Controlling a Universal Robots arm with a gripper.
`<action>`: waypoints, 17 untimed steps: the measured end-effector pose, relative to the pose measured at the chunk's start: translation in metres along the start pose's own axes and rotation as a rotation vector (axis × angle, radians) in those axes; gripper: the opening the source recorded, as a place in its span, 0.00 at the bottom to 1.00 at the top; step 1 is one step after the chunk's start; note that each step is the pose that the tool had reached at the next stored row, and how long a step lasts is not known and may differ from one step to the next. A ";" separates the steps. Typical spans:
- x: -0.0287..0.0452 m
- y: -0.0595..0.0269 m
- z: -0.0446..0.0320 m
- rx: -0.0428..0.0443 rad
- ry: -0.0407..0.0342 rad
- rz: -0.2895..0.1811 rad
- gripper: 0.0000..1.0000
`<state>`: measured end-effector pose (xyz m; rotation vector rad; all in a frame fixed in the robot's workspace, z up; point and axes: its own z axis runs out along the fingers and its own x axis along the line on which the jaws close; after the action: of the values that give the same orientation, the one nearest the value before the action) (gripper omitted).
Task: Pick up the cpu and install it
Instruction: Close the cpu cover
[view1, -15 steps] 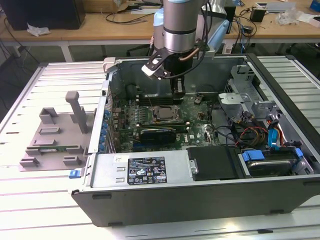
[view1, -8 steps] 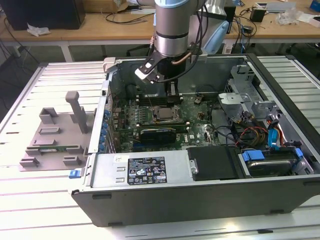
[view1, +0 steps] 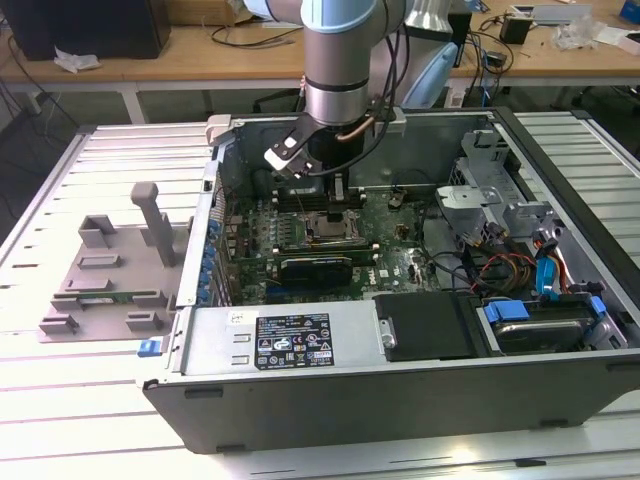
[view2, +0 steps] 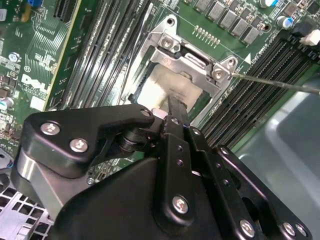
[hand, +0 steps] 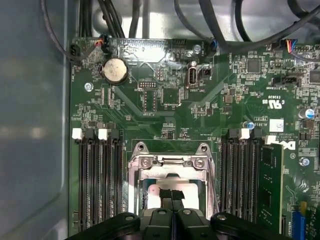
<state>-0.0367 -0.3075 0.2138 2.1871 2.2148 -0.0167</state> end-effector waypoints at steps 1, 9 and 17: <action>0.0001 -0.0007 0.0007 -0.0002 0.0002 -0.003 0.11; 0.0049 -0.0017 0.0050 -0.0011 0.0008 -0.034 0.11; 0.0052 -0.0012 0.0094 -0.0012 0.0007 -0.047 0.11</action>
<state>-0.0379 -0.3026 0.2042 2.1346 2.2653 -0.0156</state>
